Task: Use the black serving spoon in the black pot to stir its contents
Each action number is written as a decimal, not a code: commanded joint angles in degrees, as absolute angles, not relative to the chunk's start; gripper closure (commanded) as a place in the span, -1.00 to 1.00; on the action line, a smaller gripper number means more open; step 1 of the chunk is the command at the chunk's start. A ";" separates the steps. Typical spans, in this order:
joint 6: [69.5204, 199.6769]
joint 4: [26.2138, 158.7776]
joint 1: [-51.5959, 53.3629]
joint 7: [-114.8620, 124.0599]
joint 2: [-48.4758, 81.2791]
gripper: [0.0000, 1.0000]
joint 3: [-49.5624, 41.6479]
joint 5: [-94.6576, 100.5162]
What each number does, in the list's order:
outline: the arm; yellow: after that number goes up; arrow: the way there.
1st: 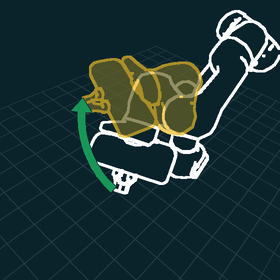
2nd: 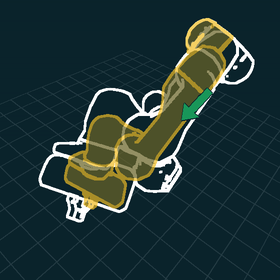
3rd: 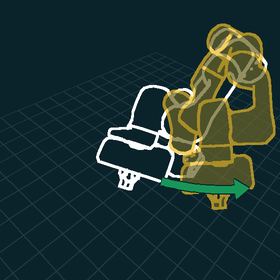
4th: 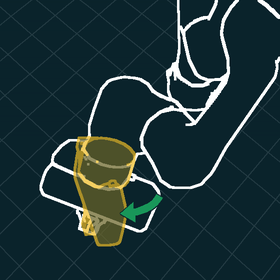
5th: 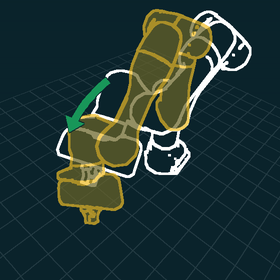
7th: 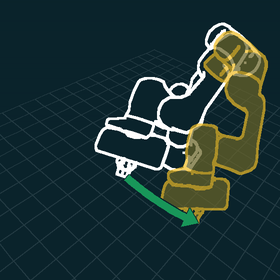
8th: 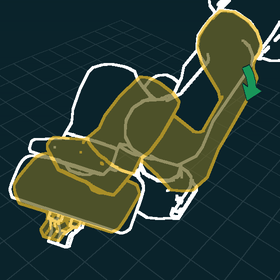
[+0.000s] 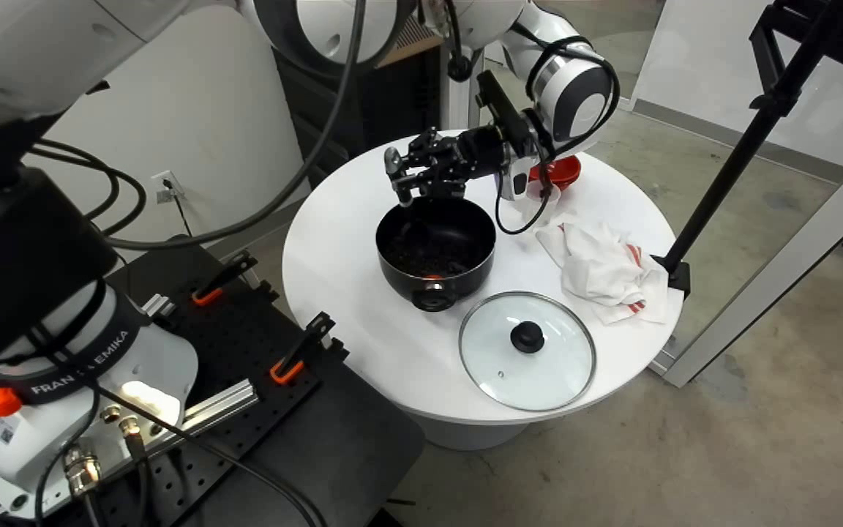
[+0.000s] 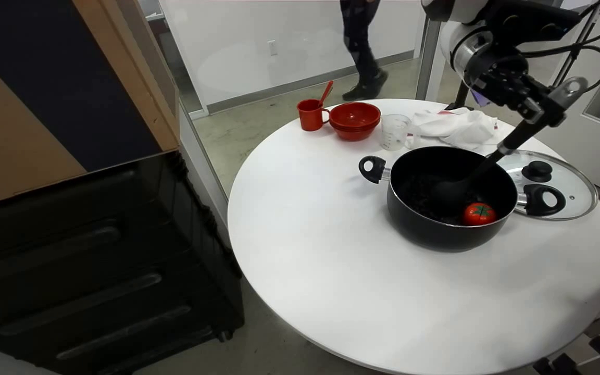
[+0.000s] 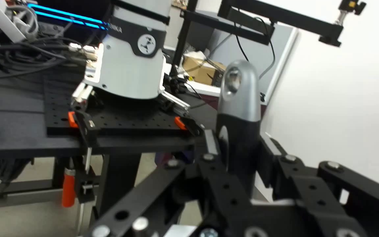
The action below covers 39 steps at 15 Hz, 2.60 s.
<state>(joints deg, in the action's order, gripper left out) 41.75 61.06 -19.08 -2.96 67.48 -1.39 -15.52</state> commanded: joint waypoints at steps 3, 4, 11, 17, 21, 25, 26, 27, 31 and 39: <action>39.19 79.36 -14.89 -14.78 57.01 0.84 -0.59 -1.43; 39.74 82.07 -14.29 -16.07 55.83 0.84 0.06 0.85; 53.49 94.75 -9.18 -13.48 49.80 0.84 2.17 5.98; 65.22 96.00 -6.05 -12.52 44.84 0.84 2.62 3.04; 73.46 94.93 -4.67 -9.15 41.49 0.84 2.12 0.52; 78.90 94.84 -3.38 -3.15 39.48 0.84 0.89 0.17; 79.44 94.72 -3.13 -1.65 39.39 0.84 0.52 0.45; 80.23 94.91 -2.96 -0.52 39.07 0.84 0.24 0.60; 85.26 95.01 -2.47 4.21 38.48 0.84 -1.47 1.57; 92.99 96.02 -2.19 9.59 38.76 0.84 -5.00 4.06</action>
